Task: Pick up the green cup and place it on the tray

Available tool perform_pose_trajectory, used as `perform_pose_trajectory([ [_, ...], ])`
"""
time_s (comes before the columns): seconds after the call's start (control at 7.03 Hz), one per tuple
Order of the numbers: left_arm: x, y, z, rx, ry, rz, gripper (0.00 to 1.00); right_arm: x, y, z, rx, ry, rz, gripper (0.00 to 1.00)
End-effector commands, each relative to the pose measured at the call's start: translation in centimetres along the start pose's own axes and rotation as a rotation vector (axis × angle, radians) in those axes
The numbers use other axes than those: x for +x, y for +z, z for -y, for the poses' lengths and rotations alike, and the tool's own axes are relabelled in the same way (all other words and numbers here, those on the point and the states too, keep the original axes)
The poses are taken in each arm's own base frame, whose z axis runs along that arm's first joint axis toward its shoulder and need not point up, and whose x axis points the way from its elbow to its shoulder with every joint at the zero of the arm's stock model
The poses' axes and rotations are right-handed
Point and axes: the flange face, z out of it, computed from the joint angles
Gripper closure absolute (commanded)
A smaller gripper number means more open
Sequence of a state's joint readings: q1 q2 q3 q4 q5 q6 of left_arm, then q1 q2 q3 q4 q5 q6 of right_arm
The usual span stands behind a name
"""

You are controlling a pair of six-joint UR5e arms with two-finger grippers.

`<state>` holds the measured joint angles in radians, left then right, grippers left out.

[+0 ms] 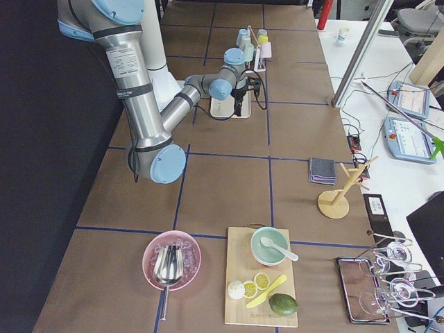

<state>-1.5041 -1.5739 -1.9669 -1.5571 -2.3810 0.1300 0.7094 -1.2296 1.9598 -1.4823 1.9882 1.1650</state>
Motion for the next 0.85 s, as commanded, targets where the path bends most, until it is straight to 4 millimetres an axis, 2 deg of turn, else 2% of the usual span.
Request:
perform_pose_trajectory([
  [0.0, 5.0, -0.5, 1.4, 0.010, 0.107, 0.014, 0.00, 4.3, -2.4, 3.4, -0.028, -0.090, -0.053, 0.00],
  [0.14, 8.6, -0.4, 1.8, -0.023, 0.158, 0.035, 0.00, 7.0, -2.5, 4.2, -0.029, -0.133, -0.082, 0.00],
  [0.28, 12.7, -2.4, 1.6, -0.050, 0.216, 0.151, 0.00, 9.8, -2.4, 4.8, -0.032, -0.166, -0.113, 0.00],
  [0.43, 16.8, -3.4, 2.2, -0.079, 0.292, 0.252, 0.00, 12.4, -2.7, 5.3, -0.033, -0.217, -0.136, 0.00],
  [0.57, 20.0, -4.4, 3.5, -0.110, 0.338, 0.319, 0.00, 15.7, -2.3, 5.1, -0.041, -0.199, -0.171, 0.00],
  [0.71, 24.1, -5.0, 5.9, -0.128, 0.392, 0.327, 0.00, 18.6, -2.4, 5.2, -0.047, -0.185, -0.199, 0.00],
])
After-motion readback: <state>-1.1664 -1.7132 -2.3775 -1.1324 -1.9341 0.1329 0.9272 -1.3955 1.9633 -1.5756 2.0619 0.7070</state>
